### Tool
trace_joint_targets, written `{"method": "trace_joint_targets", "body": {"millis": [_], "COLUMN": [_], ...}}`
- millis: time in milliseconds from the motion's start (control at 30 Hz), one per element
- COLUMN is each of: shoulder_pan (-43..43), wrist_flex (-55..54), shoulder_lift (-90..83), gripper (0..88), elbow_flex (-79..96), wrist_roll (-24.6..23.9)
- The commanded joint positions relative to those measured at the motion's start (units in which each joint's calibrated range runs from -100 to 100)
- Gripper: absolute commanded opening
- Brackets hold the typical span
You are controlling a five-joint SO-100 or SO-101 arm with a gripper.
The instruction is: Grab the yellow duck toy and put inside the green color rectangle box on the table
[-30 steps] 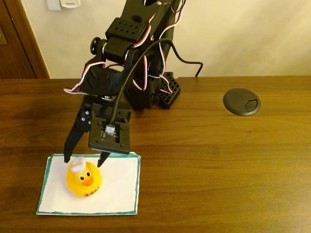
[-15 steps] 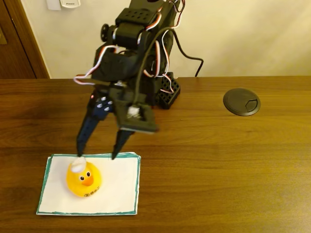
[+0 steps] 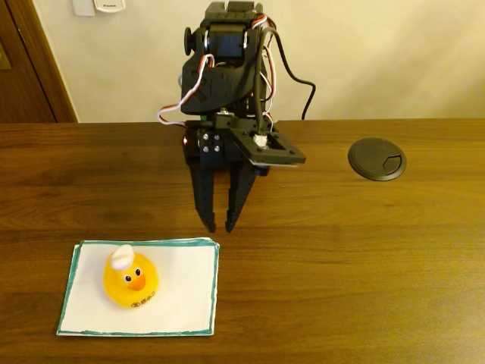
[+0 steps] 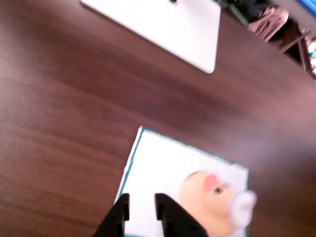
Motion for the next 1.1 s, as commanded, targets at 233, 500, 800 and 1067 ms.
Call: {"method": "trace_joint_targets", "body": {"millis": [233, 500, 800, 1067], "shoulder_pan": [5.59, 2.36, 1.49, 6.89], "wrist_flex": [4.38, 3.35, 2.08, 8.21], "shoulder_lift": [-7.01, -6.93, -6.93, -7.01], "gripper": [0.2, 0.2, 0.4, 1.6], "elbow_flex": [11.12, 18.50, 22.87, 22.87], "wrist_roll": [-1.17, -1.61, -2.30, -8.30]}}
